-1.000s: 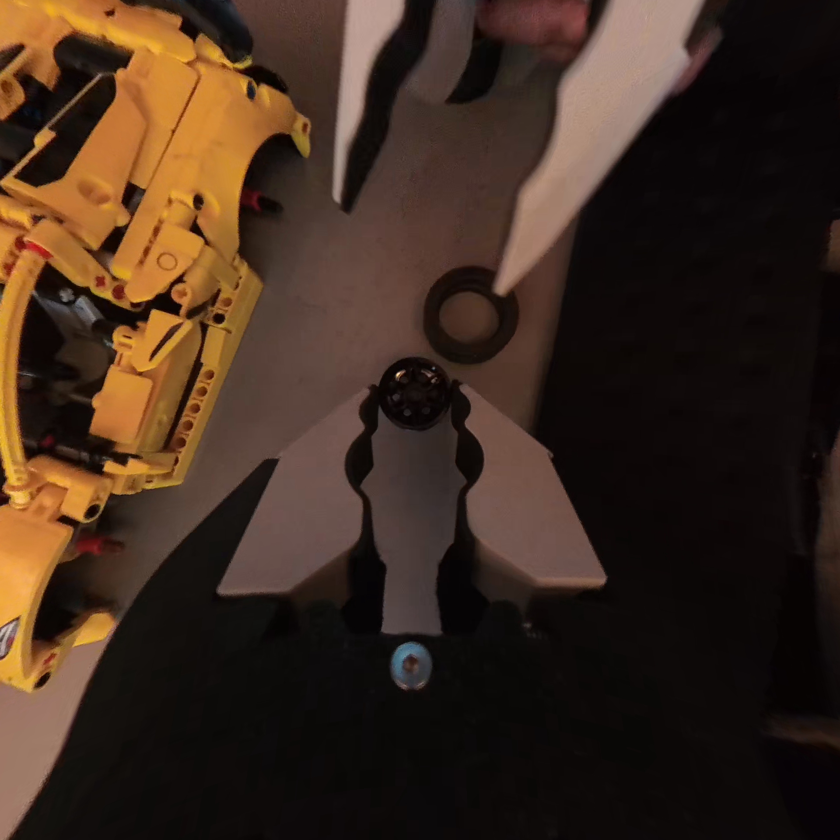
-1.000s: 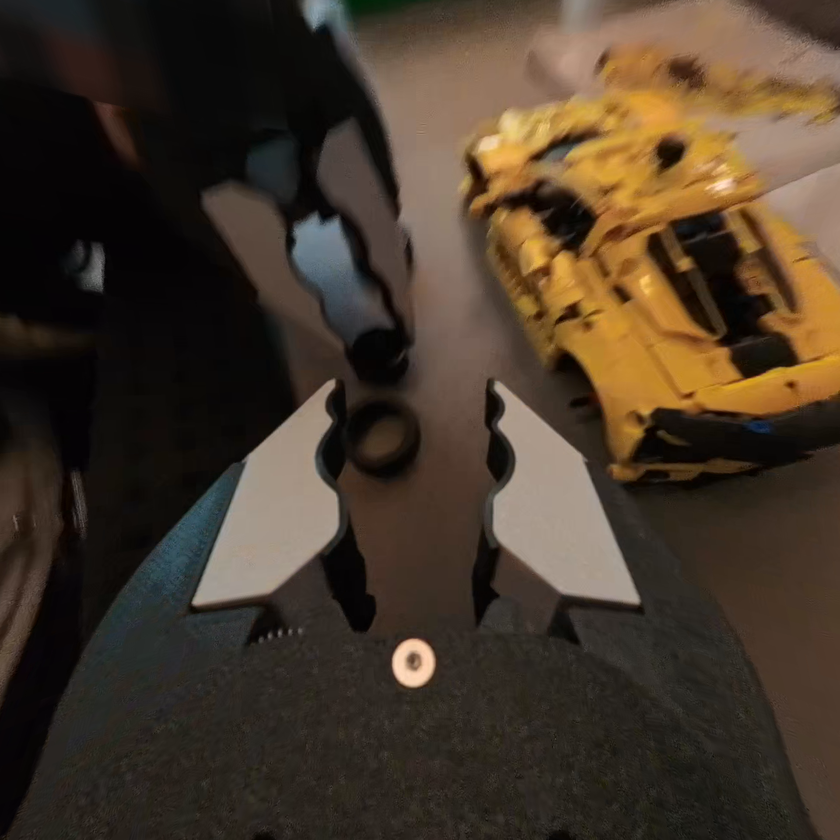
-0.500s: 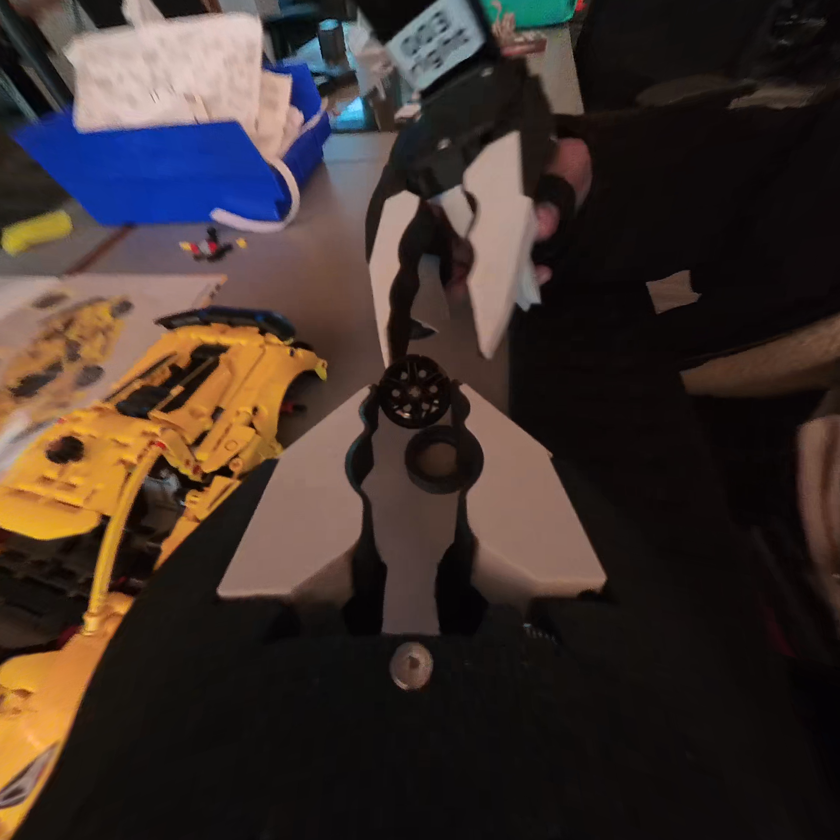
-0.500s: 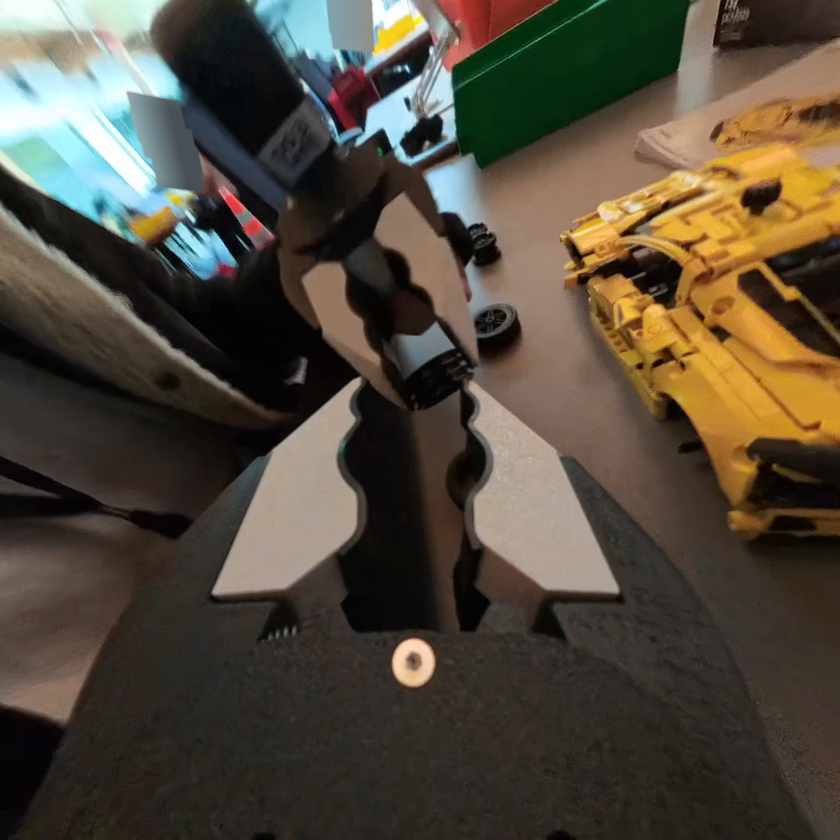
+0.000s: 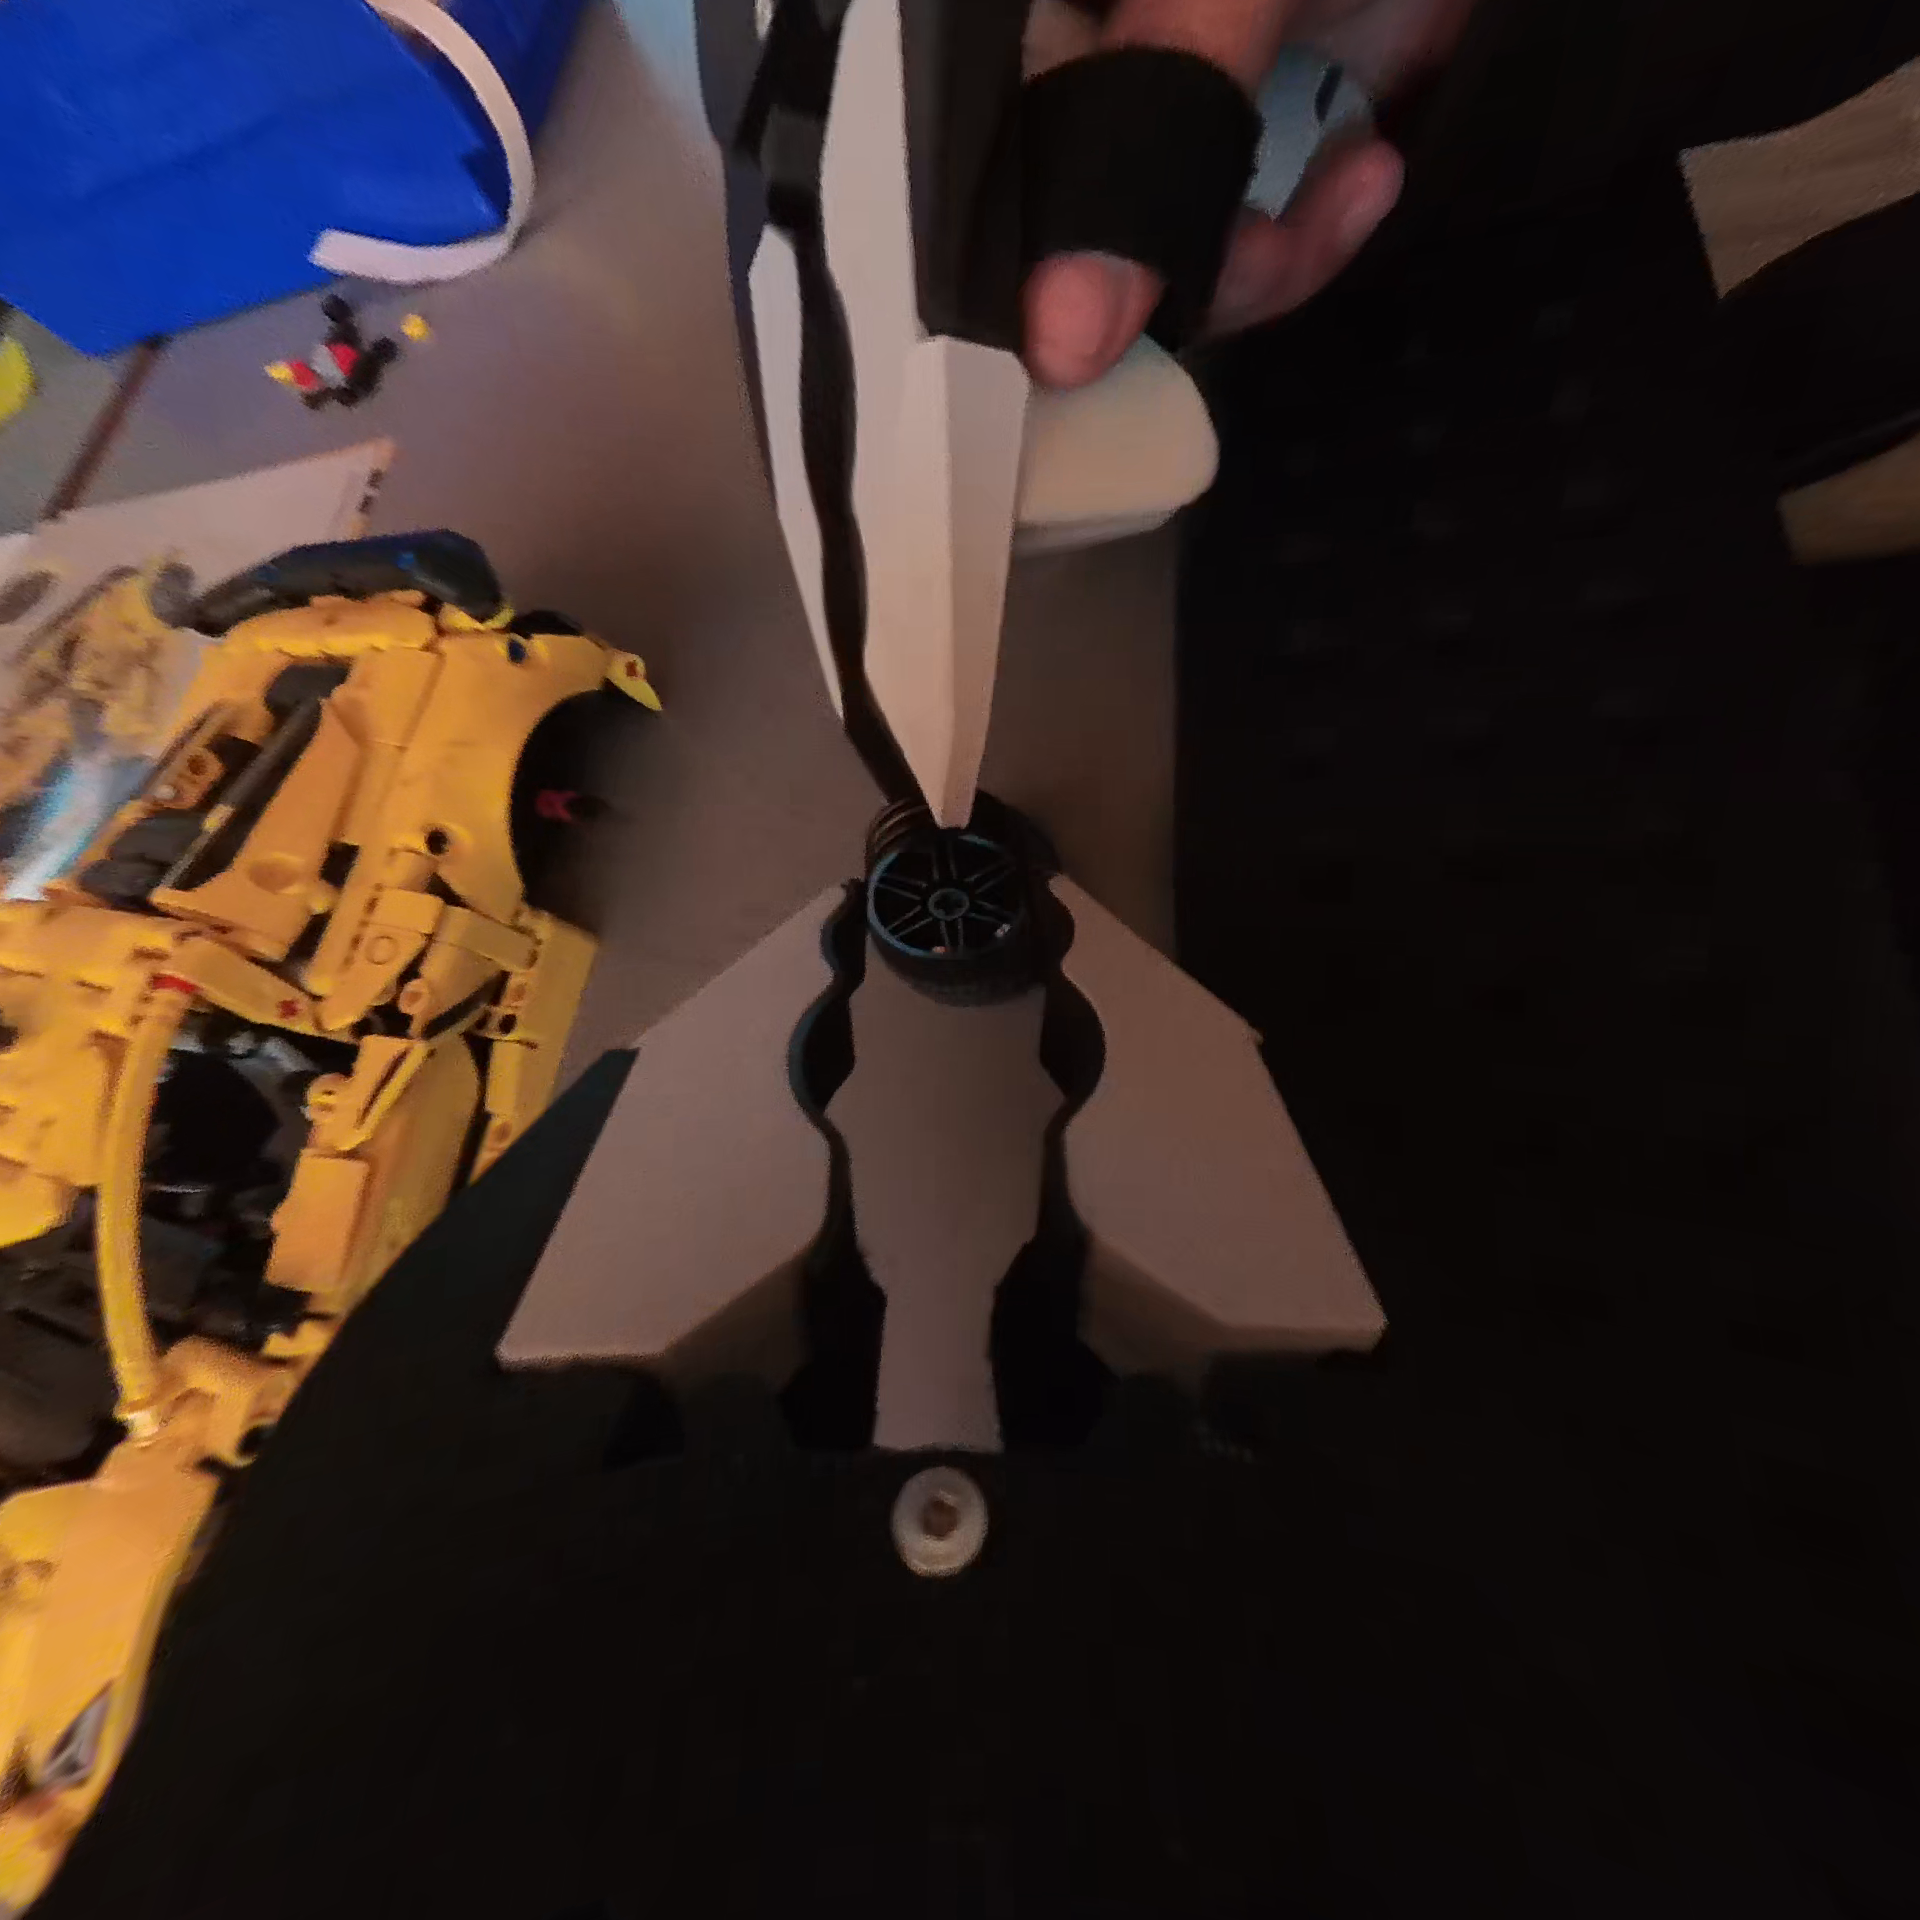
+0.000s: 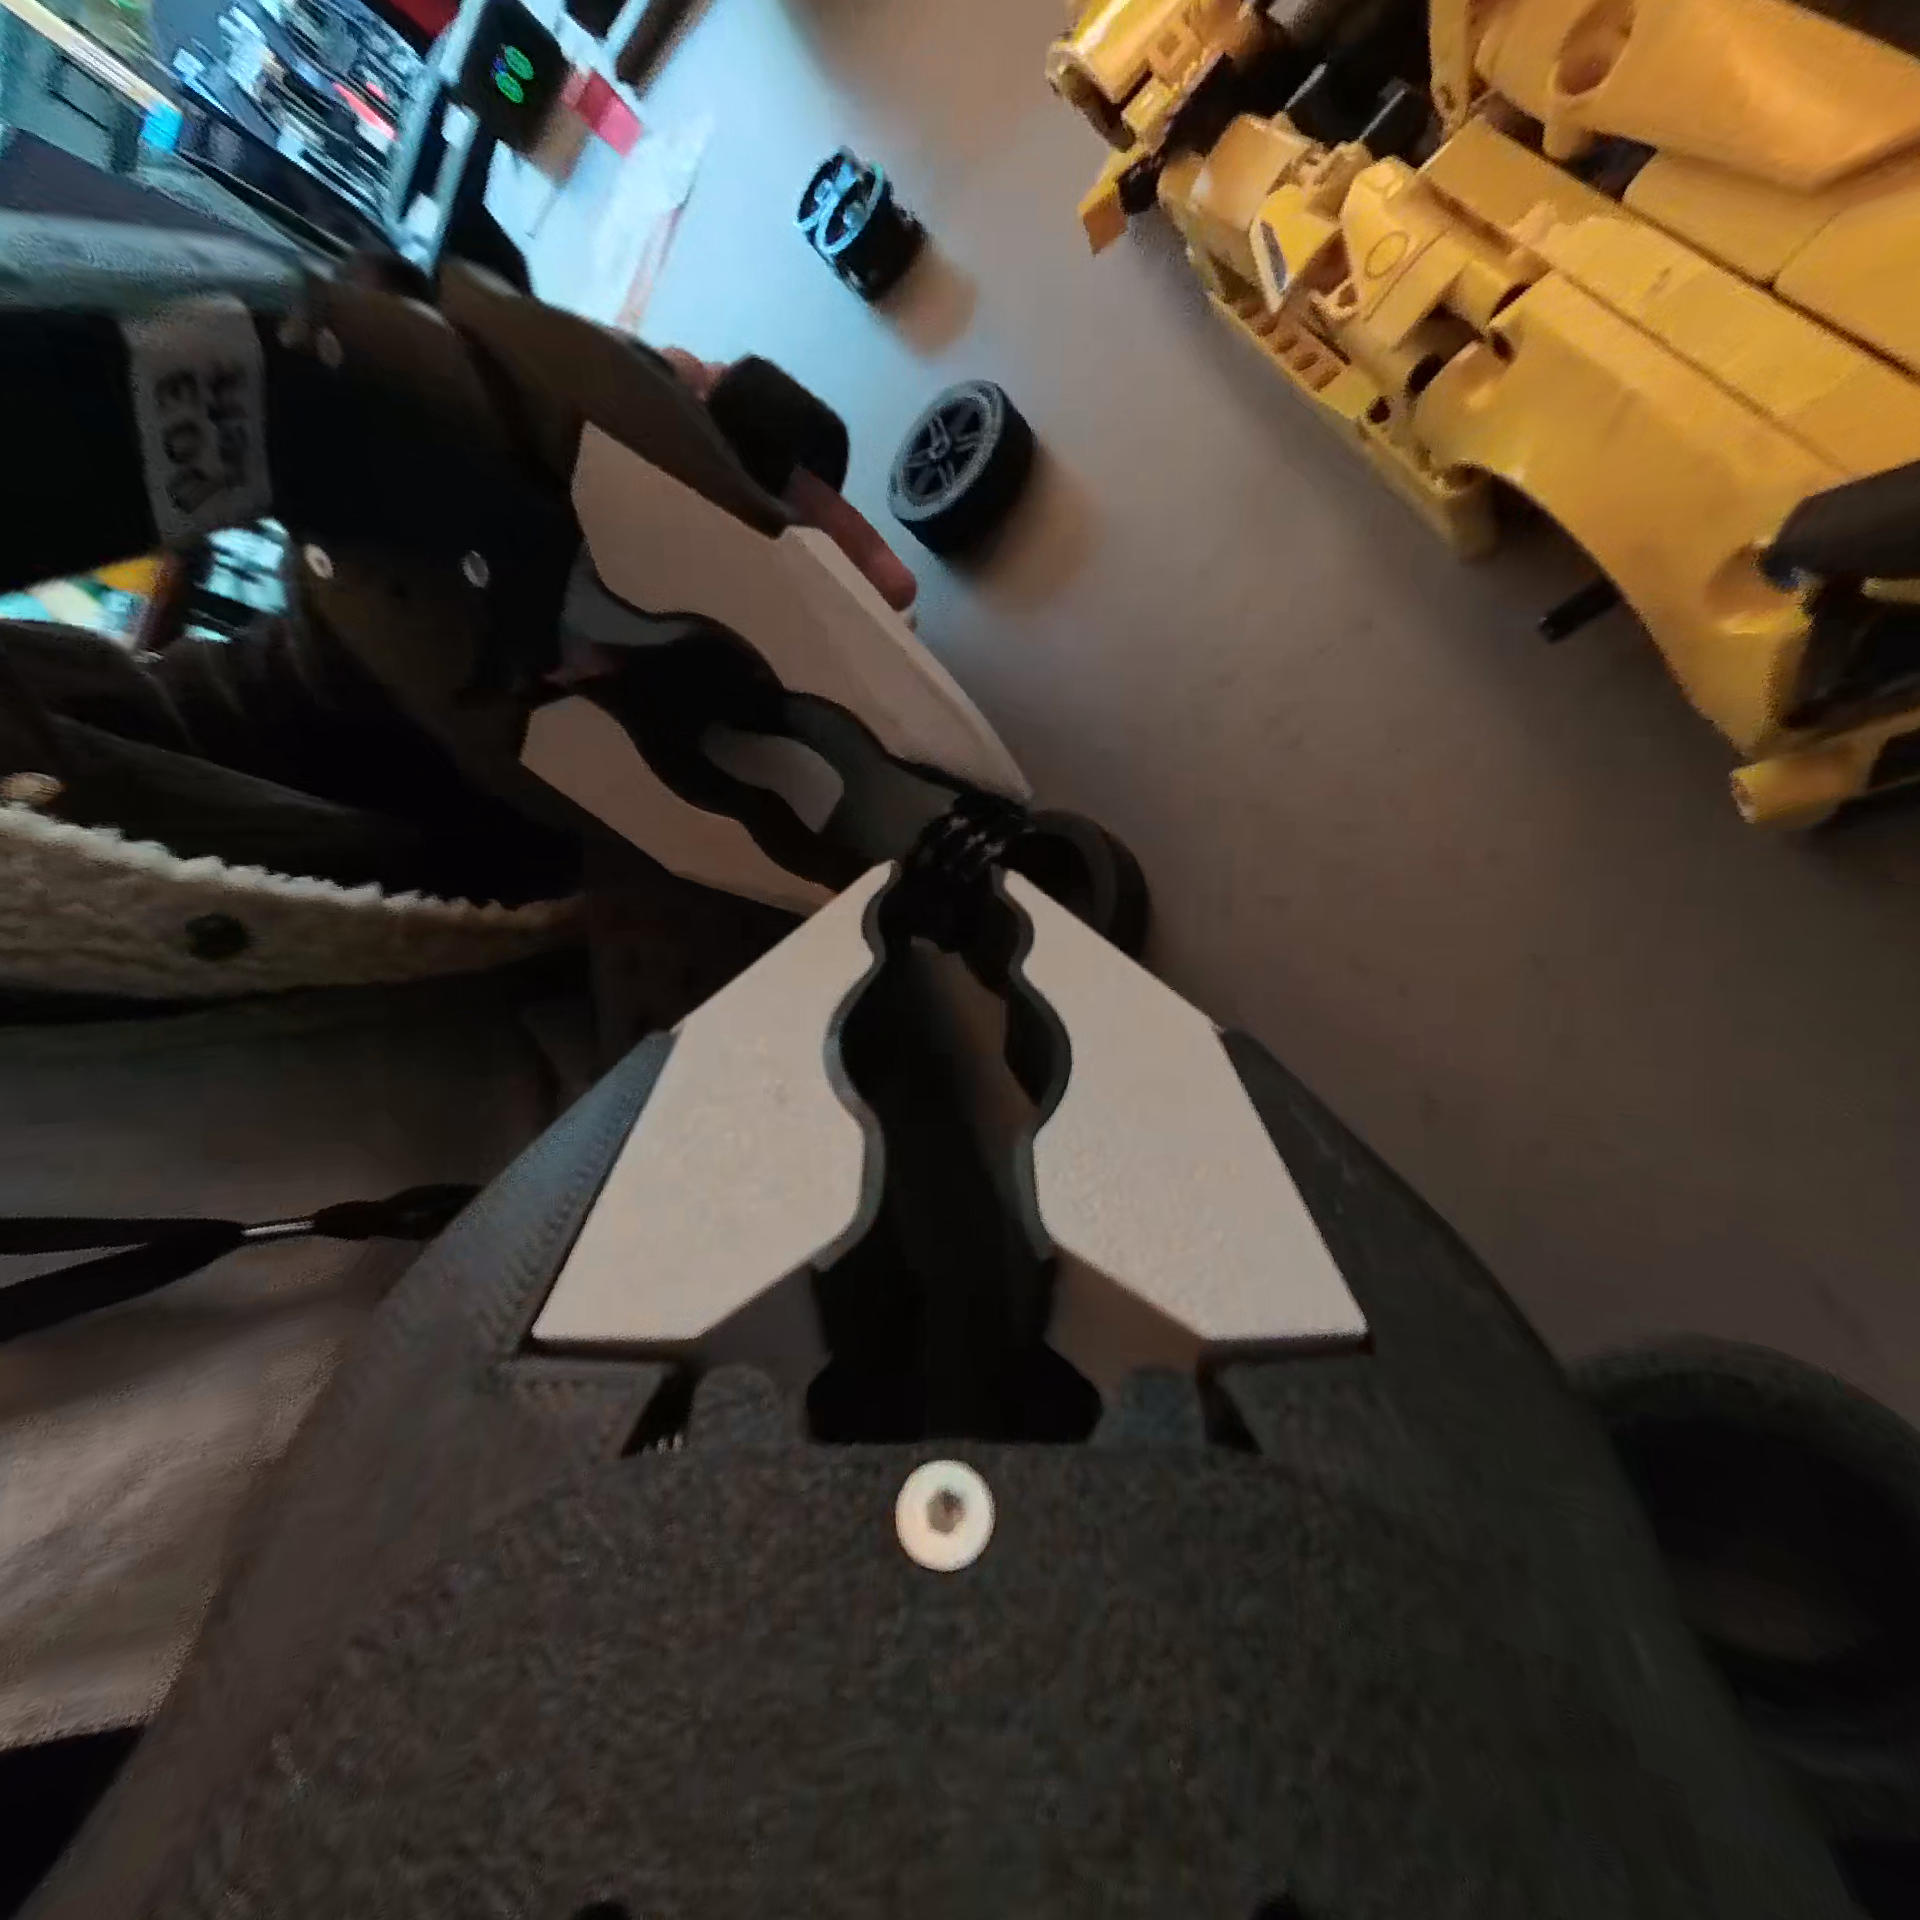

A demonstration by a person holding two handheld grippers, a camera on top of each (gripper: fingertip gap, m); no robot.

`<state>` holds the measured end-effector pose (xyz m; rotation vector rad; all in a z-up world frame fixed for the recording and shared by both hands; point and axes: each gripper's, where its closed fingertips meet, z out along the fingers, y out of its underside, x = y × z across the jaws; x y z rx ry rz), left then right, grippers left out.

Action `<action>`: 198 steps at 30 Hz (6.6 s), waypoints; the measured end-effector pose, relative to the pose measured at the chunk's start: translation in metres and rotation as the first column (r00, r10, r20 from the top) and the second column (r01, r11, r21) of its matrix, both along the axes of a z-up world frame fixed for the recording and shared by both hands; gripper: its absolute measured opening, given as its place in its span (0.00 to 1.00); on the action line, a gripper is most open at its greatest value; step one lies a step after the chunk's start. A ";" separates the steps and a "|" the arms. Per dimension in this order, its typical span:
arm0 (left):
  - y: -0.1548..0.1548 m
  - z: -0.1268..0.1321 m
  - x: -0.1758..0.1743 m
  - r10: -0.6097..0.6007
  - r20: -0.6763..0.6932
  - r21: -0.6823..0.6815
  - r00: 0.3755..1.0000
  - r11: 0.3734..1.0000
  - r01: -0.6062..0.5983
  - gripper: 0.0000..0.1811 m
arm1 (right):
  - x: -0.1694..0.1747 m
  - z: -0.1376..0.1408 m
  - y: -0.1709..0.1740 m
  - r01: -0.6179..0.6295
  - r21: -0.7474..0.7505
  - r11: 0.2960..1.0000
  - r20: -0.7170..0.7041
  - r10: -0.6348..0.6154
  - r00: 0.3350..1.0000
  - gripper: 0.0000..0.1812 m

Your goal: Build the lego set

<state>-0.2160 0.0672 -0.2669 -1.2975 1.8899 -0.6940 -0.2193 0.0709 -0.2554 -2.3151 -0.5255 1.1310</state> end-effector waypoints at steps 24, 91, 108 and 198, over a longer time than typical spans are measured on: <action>-0.001 -0.010 0.002 0.006 -0.041 -0.285 0.999 0.958 -0.018 0.18 | 0.006 -0.017 0.007 -0.064 0.148 0.987 0.424 -0.004 0.906 0.04; 0.009 0.008 -0.014 0.064 -0.077 -0.774 0.995 0.625 -0.100 0.21 | -0.009 -0.020 0.003 -0.343 0.443 0.828 0.474 0.108 0.874 0.23; -0.013 0.065 -0.019 -0.059 0.250 -0.694 0.967 0.685 0.221 0.14 | -0.024 0.050 -0.009 -0.135 0.523 0.842 -0.055 0.192 0.980 0.22; 0.008 0.034 -0.012 -0.018 0.112 0.149 0.994 0.989 0.001 0.18 | -0.015 0.027 0.007 -0.117 0.229 0.966 -0.119 0.147 0.982 0.15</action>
